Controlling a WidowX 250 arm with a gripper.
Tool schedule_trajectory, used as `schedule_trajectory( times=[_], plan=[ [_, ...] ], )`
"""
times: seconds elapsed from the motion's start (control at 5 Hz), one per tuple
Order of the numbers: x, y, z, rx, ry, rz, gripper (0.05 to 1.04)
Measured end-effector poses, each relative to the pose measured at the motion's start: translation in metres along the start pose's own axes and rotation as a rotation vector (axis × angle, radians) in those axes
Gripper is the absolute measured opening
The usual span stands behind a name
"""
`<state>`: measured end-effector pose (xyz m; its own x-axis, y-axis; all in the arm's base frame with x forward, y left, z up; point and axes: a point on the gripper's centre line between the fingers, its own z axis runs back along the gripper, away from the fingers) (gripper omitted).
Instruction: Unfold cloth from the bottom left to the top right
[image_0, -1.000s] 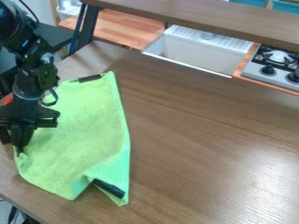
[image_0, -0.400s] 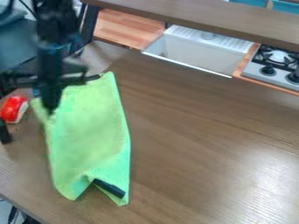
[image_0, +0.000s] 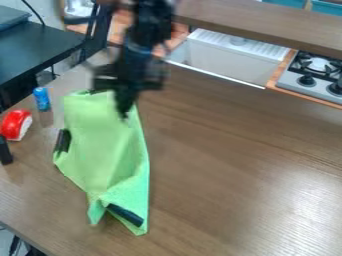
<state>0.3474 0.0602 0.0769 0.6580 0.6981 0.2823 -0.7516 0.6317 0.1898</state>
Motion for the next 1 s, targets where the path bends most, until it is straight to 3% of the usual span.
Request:
schedule_trajectory(
  times=[0.4, 0.6, 1.0],
  plan=[
    [0.006, -0.087, 0.015, -0.035, -0.072, -0.061, 0.049],
    [-0.007, -0.124, 0.025, -0.054, -0.09, -0.107, 0.049],
    [-0.019, -0.174, 0.034, -0.106, -0.163, -0.161, 0.049]
  ],
)
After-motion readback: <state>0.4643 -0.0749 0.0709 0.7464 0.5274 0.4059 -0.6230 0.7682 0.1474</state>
